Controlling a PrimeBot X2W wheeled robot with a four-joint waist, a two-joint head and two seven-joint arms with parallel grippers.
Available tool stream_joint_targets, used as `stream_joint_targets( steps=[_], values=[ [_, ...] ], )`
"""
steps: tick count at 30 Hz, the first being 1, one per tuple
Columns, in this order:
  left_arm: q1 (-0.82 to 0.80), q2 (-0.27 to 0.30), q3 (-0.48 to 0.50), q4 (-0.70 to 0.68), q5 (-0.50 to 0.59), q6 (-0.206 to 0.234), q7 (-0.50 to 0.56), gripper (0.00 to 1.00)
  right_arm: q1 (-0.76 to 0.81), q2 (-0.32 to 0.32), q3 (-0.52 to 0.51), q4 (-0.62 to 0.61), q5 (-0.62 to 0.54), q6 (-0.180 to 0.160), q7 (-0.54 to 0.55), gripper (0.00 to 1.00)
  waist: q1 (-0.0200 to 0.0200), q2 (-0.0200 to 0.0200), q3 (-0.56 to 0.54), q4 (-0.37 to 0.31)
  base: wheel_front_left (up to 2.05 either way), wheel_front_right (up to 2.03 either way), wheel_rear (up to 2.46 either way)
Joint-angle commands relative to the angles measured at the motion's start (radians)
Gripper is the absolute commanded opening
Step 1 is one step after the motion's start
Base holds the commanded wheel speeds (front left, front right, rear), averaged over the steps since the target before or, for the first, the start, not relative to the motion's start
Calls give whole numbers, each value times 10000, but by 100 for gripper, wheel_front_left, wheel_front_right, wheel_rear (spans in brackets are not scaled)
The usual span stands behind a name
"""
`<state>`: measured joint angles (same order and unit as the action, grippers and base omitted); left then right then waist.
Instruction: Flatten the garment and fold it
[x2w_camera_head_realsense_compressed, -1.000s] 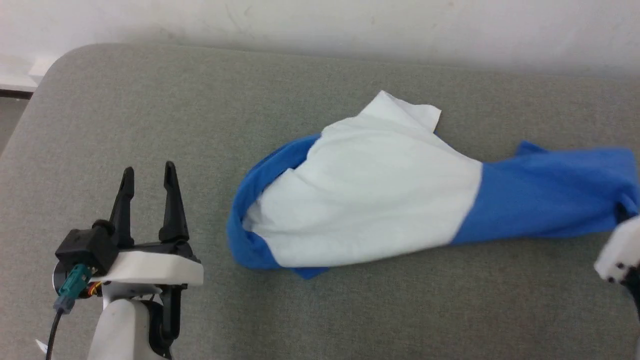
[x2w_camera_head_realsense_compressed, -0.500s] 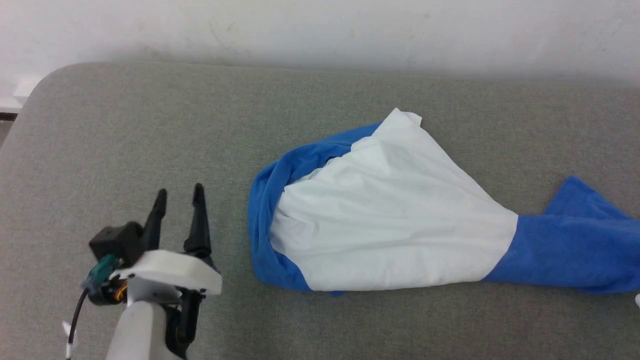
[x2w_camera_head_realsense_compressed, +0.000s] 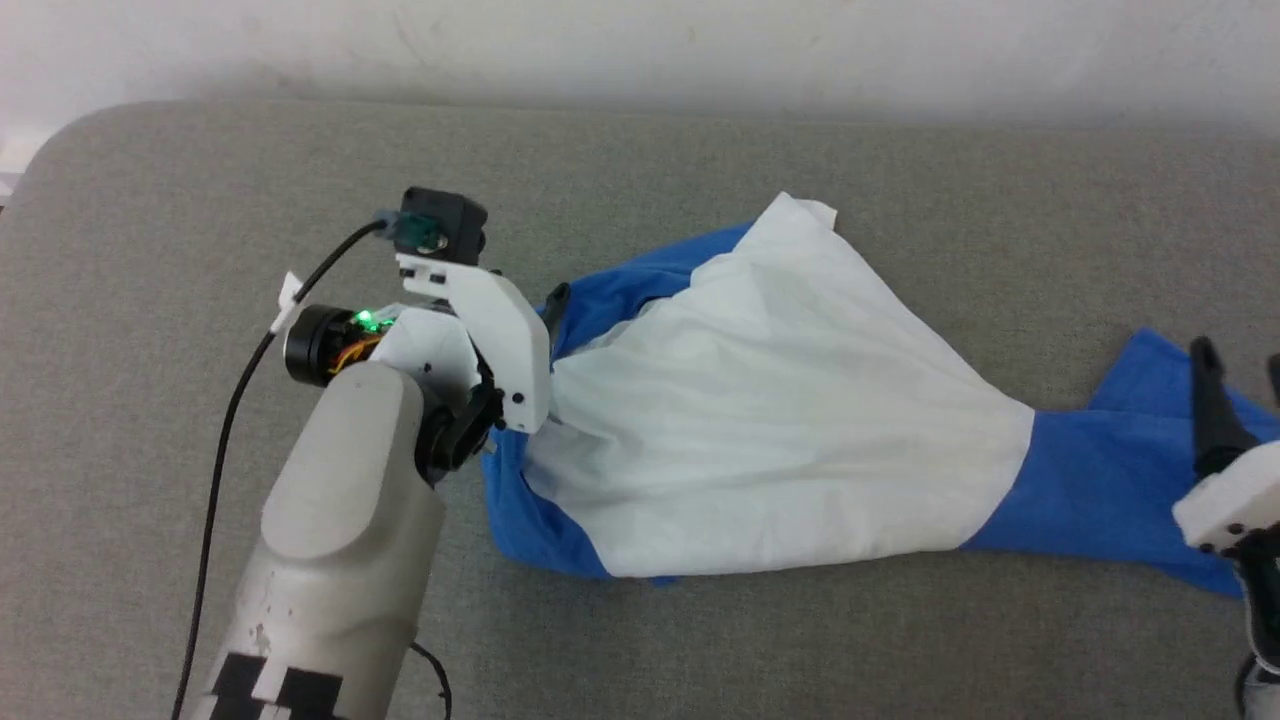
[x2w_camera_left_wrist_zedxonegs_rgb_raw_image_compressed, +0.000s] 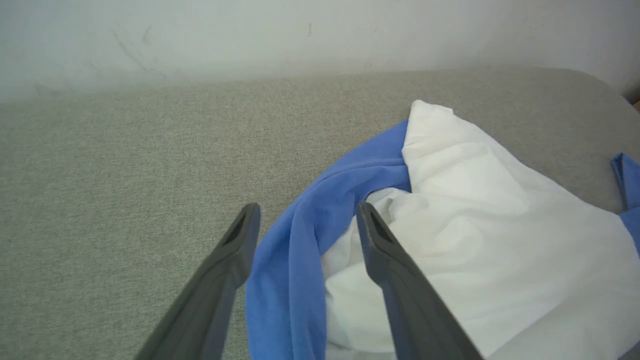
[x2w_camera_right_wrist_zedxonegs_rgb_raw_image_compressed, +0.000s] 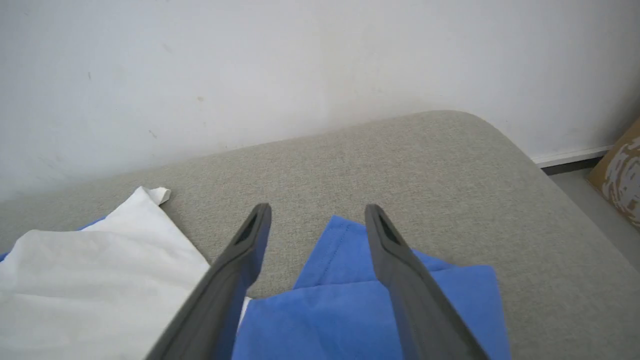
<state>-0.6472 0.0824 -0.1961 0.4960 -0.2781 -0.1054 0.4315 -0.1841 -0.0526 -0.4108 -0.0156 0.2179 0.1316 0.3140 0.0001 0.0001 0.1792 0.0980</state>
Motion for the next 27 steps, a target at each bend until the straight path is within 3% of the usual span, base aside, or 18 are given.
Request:
stream_joint_targets(
  steps=[1, 7, 11, 12, 13, 20, 27],
  values=[
    [-283, 115, -104, 301, 115, -56, 184, 100, -99, 23, 246, -46, 174, -9, -12, 100, -1, -1, 254, -230, 0, 0, 0],
    [-1360, 319, -724, 1999, 444, -135, 1154, 100, -79, 23, 1553, 149, 497, -9, -128, 100, -1, -1, 742, -598, 0, 0, 0],
    [-1701, 339, -1008, 2684, 460, -180, 1191, 100, -36, 24, 2098, 362, 598, -9, -262, 100, -1, -1, 928, -722, 0, 0, 0],
    [-1760, 344, -1033, 2800, 452, -185, 1105, 44, -28, 24, 2156, 403, 600, -9, -309, 100, -1, -1, 942, -731, 0, 0, 0],
    [-1814, 354, -1052, 2877, 453, -188, 945, 0, -19, 24, 2206, 439, 602, -9, -339, 100, -1, -1, 949, -735, 0, 0, 0],
    [-2059, 75, 48, 2943, -803, -135, -765, 0, 114, 24, 2287, 646, 409, -9, -407, 100, -1, -1, 702, -463, 0, 0, 0],
    [-1502, 151, 1630, 2050, -2141, 190, -2459, 0, 311, 24, 2285, 841, 382, -9, -459, 100, -1, -1, 148, 129, 0, 0, 0]
  ],
)
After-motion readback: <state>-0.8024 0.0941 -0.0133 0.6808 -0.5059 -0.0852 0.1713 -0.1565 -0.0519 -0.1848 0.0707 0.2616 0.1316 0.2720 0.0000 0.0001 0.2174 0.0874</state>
